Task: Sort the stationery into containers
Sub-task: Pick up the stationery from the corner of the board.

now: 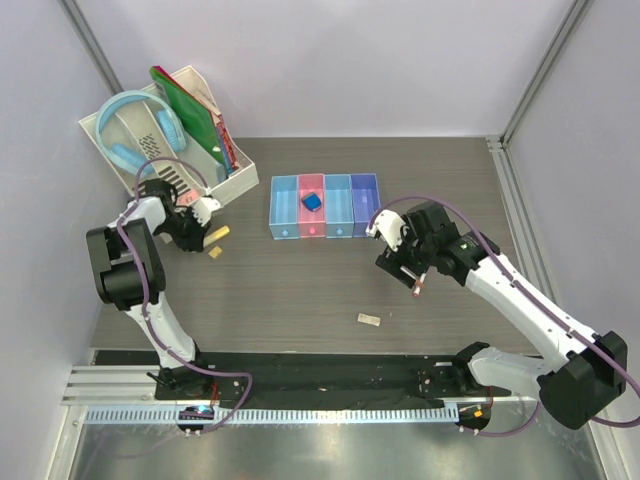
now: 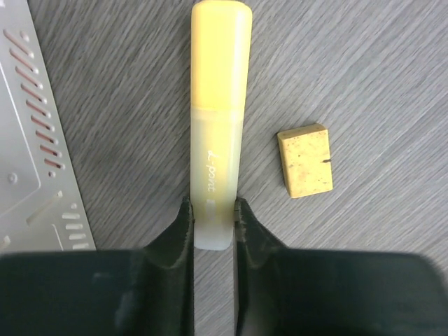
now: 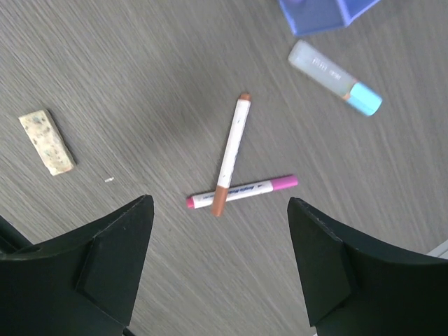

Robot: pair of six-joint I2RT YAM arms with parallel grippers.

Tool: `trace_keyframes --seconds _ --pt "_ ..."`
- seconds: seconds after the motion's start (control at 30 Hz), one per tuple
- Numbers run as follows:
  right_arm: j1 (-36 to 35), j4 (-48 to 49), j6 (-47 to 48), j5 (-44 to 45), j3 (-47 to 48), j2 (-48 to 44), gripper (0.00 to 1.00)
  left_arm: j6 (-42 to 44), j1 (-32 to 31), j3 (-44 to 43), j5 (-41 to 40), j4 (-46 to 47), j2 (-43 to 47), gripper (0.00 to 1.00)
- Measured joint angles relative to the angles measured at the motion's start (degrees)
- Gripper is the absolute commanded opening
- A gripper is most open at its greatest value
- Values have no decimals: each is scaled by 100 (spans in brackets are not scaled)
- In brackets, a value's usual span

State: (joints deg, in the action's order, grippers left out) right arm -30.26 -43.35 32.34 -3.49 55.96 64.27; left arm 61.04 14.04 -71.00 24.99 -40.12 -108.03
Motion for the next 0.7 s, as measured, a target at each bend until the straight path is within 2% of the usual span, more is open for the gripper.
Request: trace_keyframes --seconds 0.2,0.4,0.7 --pt "101 240 -188 122 -339 188 83 138 9 -111 103 -181 -76 0" --pt "542 557 -280 146 -363 457 83 201 13 -105 181 -238 -57 0" --pt "881 942 -433 142 -365 811 83 -173 -42 -92 1084 -1049 592 0"
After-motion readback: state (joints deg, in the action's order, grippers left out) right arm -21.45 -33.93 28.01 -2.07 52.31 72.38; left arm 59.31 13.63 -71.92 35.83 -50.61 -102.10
